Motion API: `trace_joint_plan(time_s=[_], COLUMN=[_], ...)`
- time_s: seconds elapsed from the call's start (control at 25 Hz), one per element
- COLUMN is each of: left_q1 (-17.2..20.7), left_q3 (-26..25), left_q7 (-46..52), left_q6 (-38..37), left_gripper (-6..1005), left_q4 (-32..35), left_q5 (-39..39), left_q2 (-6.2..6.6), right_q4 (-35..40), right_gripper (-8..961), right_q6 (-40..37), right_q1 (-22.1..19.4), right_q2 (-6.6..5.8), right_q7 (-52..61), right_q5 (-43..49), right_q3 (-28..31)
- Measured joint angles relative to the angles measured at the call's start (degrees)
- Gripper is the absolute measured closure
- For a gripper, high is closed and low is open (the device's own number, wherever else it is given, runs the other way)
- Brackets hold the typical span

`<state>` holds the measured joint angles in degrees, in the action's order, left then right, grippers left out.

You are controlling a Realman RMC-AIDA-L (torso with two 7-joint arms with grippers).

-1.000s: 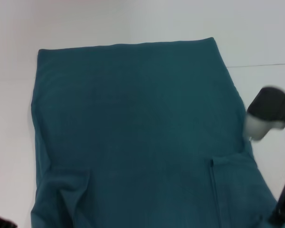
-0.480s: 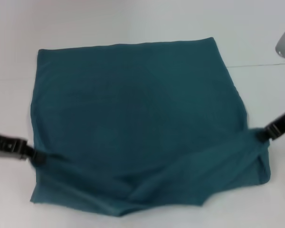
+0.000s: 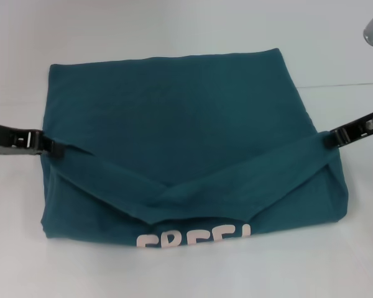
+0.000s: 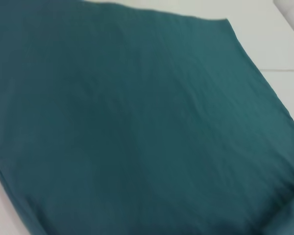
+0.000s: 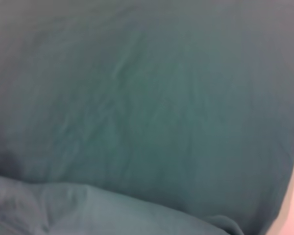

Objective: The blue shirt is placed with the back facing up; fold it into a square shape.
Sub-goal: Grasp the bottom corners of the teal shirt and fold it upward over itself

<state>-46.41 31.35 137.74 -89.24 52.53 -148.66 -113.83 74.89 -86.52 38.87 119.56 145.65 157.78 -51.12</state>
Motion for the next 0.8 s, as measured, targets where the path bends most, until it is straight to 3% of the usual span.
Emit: trace_joint_plan(time_s=[0.36,0.8], left_q1=[-0.7,-0.7], left_q3=[0.8,0.9], left_q7=[-1.1,-3.3], left_q6=[7.6,11.7], left_gripper=[957,956], left_q4=[-3.1,-4.4], left_q5=[1.7,6.5], left_q2=[-0.47,-0.44], right_q4=[-2.2,-5.1], right_gripper=[929,929], right_q6=[7.6,12.9], right_q1=[-0.7,-1.2], right_q2=[-0.02,-0.01], right_q7=[0.8,0.8], right_q5=[-2.7,-6.2], right_q3=[2.9,4.4])
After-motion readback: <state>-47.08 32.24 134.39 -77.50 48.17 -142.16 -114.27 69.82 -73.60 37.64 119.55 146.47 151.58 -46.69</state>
